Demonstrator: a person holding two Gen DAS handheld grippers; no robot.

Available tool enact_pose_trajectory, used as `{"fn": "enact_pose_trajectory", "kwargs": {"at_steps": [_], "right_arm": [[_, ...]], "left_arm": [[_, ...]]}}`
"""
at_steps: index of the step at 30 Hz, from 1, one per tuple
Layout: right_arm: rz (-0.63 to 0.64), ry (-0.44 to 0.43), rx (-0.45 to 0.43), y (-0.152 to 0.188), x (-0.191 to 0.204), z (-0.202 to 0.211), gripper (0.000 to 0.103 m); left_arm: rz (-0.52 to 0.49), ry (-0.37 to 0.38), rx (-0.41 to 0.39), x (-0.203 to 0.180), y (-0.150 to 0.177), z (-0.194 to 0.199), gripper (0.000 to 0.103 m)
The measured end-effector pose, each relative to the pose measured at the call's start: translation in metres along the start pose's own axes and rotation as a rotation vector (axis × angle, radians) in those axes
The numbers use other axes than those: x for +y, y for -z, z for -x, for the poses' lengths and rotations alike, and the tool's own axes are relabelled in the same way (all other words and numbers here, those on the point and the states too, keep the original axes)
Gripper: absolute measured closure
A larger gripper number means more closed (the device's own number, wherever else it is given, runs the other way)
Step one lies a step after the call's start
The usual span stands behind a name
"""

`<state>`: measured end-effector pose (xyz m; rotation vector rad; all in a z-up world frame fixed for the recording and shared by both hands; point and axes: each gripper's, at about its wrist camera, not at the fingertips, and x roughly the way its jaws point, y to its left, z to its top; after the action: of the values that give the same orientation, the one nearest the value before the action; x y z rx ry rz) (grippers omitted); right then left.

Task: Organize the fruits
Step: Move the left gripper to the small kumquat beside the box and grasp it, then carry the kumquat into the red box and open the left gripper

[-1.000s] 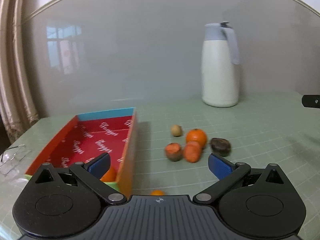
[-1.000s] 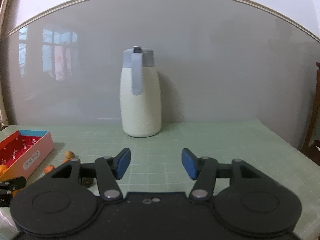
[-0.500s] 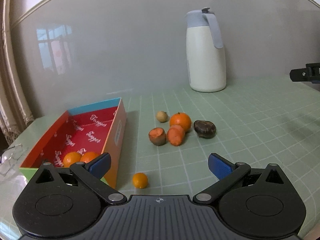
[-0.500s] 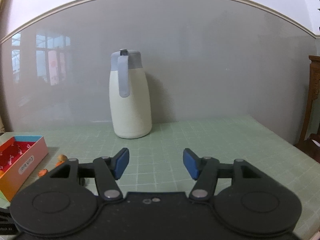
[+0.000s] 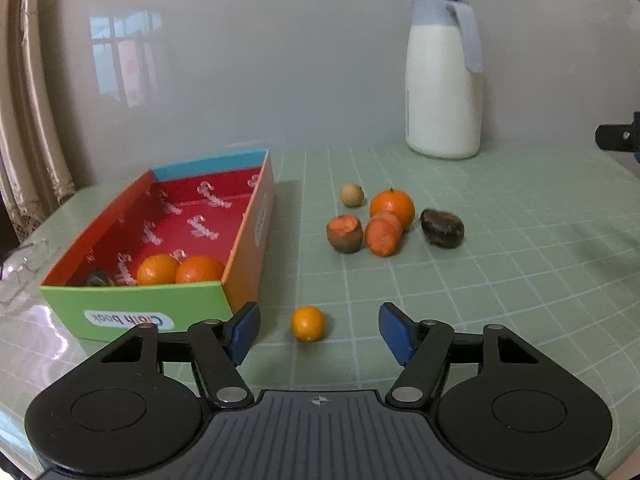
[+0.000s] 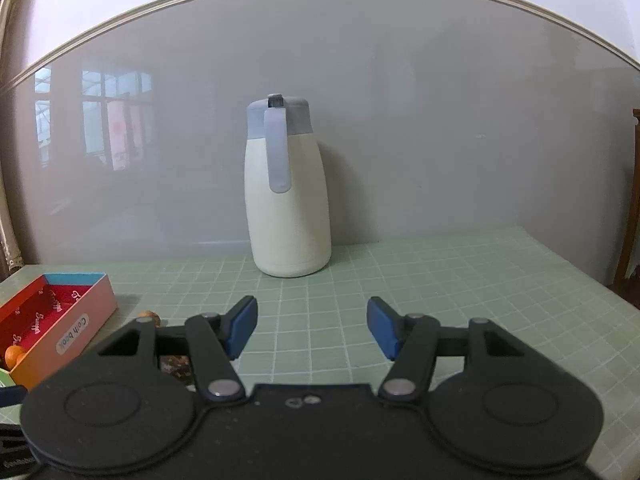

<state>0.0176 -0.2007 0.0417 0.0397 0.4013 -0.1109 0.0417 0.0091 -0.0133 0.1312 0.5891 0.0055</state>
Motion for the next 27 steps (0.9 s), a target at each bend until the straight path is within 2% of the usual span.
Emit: {"fn": "enact_pose_trajectory", "kwargs": {"at_steps": [7,13,15,17,27], "right_arm": [[0.002,0.007,-0.003,-0.001,-0.001,0.0,0.039],[0.001,0.008,-0.004,0.0,-0.002,-0.001,0.039],[0.004,0.009,0.002,0.0,-0.002,-0.003,0.039],[0.006,0.01,0.001,0.0,-0.002,-0.004,0.039],[0.015,0.014,0.006,0.001,0.001,-0.005,0.039]], "left_arm": [[0.051,-0.011,0.033,0.007,0.003,-0.013,0.047],[0.066,0.01,0.056,0.005,0.004,-0.024,0.061],[0.06,0.016,0.054,0.003,0.004,-0.024,0.075],[0.043,0.019,0.051,-0.001,0.003,-0.024,0.083],[0.05,0.037,0.03,0.003,0.0,-0.019,0.083]]}}
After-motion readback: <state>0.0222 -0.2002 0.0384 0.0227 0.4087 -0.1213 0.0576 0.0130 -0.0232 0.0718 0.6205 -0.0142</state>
